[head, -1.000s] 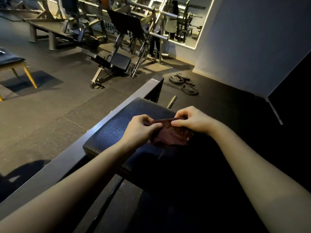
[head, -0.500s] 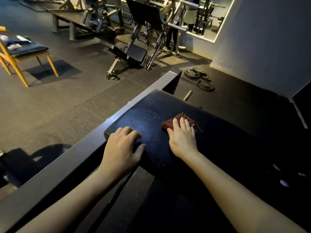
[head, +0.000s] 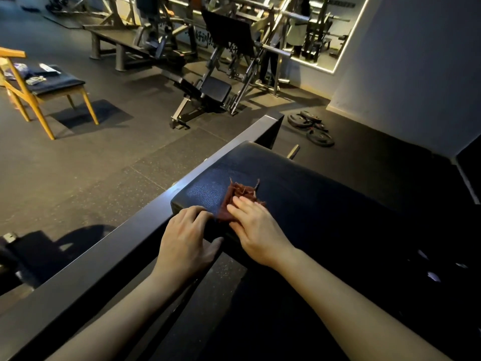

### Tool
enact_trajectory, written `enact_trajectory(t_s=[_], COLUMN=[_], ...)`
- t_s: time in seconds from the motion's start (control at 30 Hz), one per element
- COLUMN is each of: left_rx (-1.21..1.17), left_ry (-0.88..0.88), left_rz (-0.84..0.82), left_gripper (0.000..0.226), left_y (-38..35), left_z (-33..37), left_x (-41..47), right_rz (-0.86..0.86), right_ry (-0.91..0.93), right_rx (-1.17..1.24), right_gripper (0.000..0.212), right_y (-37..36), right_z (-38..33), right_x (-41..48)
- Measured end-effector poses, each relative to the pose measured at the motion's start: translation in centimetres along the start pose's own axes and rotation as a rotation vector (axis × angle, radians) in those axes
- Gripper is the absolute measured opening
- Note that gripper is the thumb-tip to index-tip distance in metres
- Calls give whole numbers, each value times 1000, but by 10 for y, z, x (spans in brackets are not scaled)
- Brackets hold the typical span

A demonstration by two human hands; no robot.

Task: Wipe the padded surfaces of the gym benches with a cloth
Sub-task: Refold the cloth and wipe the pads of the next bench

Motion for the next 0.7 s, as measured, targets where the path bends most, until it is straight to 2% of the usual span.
enact_trajectory(t_s=[0.13, 0.33, 0.6, 0.7], left_rx=[-6, -60, -167, -223], left_ry=[-22, -210, -431, -515], left_rz=[-7, -56, -127, -146], left_gripper=[37, 53, 56, 52], left_y=[1, -6, -33, -44], left_z=[6, 34, 99, 125], left_x=[3, 6, 9, 9], right_rz=[43, 176, 380, 426], right_ry=[29, 51, -258, -389], right_rx=[-26, -142, -265, -295], right_gripper=[44, 39, 42, 36], right_y=[6, 15, 42, 55], right_z=[-2, 12, 73, 96], right_x=[-33, -96, -190, -235])
Point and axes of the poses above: each hand's wrist, its own x-axis towards the middle knuckle, its own y-axis out of the back of the hand, z = x × y, the point moved 8 cm from there along x, towards the middle knuckle, and after that the axes turned 10 degrees about -y, right-handed, at the moved point
